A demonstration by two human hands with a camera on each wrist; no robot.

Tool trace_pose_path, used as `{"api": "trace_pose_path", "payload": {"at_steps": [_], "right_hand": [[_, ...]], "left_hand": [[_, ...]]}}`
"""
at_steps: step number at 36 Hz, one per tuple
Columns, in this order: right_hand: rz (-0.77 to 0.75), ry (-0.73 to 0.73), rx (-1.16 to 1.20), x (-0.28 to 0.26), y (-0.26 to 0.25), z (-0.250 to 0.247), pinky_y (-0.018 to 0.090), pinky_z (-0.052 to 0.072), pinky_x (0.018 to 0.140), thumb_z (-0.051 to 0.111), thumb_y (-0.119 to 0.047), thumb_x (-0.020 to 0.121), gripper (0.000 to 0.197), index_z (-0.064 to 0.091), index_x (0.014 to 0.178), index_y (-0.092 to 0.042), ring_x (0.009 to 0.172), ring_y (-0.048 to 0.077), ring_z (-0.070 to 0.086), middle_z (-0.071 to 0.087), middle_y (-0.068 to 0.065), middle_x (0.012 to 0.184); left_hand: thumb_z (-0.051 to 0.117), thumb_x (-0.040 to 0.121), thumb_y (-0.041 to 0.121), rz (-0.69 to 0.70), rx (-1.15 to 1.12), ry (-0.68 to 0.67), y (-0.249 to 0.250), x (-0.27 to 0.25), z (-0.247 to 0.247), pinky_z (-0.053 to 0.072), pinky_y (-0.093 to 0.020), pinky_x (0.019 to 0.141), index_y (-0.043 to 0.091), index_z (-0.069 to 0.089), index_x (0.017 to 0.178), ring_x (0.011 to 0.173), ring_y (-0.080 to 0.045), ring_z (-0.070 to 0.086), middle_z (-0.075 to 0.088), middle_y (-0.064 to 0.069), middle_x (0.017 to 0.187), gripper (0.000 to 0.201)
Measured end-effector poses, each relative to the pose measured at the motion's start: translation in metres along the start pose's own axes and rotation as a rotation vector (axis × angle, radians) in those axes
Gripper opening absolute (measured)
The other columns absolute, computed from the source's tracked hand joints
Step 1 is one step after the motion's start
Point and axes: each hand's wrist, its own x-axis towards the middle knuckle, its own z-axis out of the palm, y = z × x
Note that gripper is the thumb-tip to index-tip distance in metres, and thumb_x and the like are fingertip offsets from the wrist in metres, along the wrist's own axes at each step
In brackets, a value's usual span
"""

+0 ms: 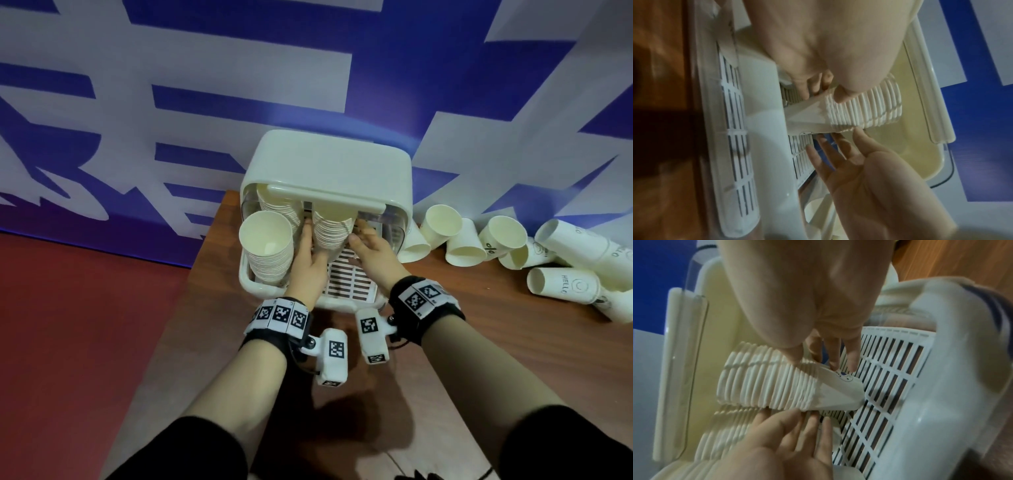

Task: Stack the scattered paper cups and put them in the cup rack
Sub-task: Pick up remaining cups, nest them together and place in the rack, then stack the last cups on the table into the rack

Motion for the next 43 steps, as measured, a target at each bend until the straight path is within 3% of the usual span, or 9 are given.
{"api": "trace_pose_path", "payload": {"at_steps": [6,10,13,19,25,29,36,40,43], "right_hand": [[0.078,-0.02,0.057,-0.001,0.008,-0.001,0.038,0.049,0.094,0.047,-0.025,0.099,0.041,0.04,0.14,-0.026,0.115,0.016,0.055,0.059,-0.003,0.119],[0.09,0.001,0.138,0.0,0.008,0.002,0.042,0.047,0.096,0.047,-0.022,0.099,0.028,0.048,0.125,-0.032,0.116,0.02,0.056,0.062,-0.006,0.114],[0.075,0.011,0.137,0.004,0.004,0.004,0.04,0.05,0.092,0.048,-0.018,0.099,0.023,0.053,0.116,-0.031,0.114,0.022,0.059,0.064,0.0,0.114],[0.094,0.001,0.146,0.012,0.0,0.006,0.043,0.05,0.094,0.051,-0.019,0.097,0.029,0.053,0.125,-0.024,0.116,0.019,0.057,0.061,0.003,0.124],[0.134,0.017,0.19,0.017,0.0,0.006,0.047,0.049,0.096,0.054,-0.018,0.096,0.023,0.053,0.118,-0.023,0.118,0.021,0.056,0.059,0.007,0.127],[0.14,0.026,0.168,0.019,0.0,0.006,0.046,0.051,0.093,0.056,-0.019,0.095,0.03,0.053,0.124,-0.015,0.116,0.022,0.058,0.06,0.007,0.125],[0.158,-0.021,0.166,0.02,-0.002,0.009,0.043,0.051,0.093,0.052,-0.012,0.096,0.032,0.049,0.128,-0.017,0.116,0.022,0.057,0.058,0.01,0.128],[0.123,-0.104,0.07,0.013,-0.01,0.006,0.024,0.049,0.089,0.045,-0.006,0.098,0.03,0.046,0.125,-0.019,0.112,0.016,0.057,0.058,0.006,0.123],[0.135,-0.078,0.021,0.01,-0.013,0.003,0.032,0.043,0.098,0.045,-0.01,0.099,0.044,0.035,0.141,-0.01,0.115,0.018,0.053,0.055,0.007,0.123]], "left_hand": [[0.043,0.096,0.036,0.095,0.185,0.059,0.001,0.009,0.0,0.01,-0.043,0.121,0.03,0.018,0.151,0.147,-0.02,0.013,0.018,-0.002,0.16,0.06],[0.036,0.085,0.057,0.089,0.247,0.073,-0.007,0.018,0.002,0.015,-0.05,0.119,0.045,0.015,0.144,0.147,-0.02,0.012,0.018,0.002,0.159,0.063],[0.04,0.095,0.041,0.081,0.254,0.099,-0.002,0.018,0.004,0.016,-0.049,0.118,0.031,0.018,0.149,0.146,-0.024,0.016,0.021,-0.005,0.158,0.059],[0.038,0.102,0.026,0.051,0.239,0.122,0.006,0.02,0.005,0.02,-0.04,0.117,0.015,0.028,0.145,0.14,-0.029,0.03,0.035,-0.013,0.15,0.046],[0.04,0.101,0.024,0.008,0.254,0.161,0.006,0.018,0.009,0.037,-0.033,0.1,0.005,0.042,0.13,0.119,-0.029,0.051,0.056,-0.017,0.127,0.035],[0.043,0.1,0.029,-0.002,0.293,0.172,0.007,0.015,0.01,0.037,-0.029,0.087,0.003,0.047,0.122,0.107,-0.027,0.055,0.06,-0.015,0.117,0.034],[0.041,0.101,0.034,-0.03,0.338,0.181,0.008,0.015,0.008,0.039,-0.039,0.099,0.002,0.047,0.123,0.114,-0.034,0.052,0.058,-0.02,0.122,0.039],[0.039,0.101,0.031,-0.06,0.351,0.153,0.01,0.015,0.007,0.033,-0.044,0.108,0.003,0.041,0.135,0.127,-0.035,0.045,0.051,-0.021,0.136,0.044],[0.039,0.101,0.031,-0.085,0.356,0.122,0.012,0.013,0.005,0.029,-0.046,0.111,0.005,0.038,0.138,0.131,-0.034,0.041,0.047,-0.019,0.14,0.046]]}}
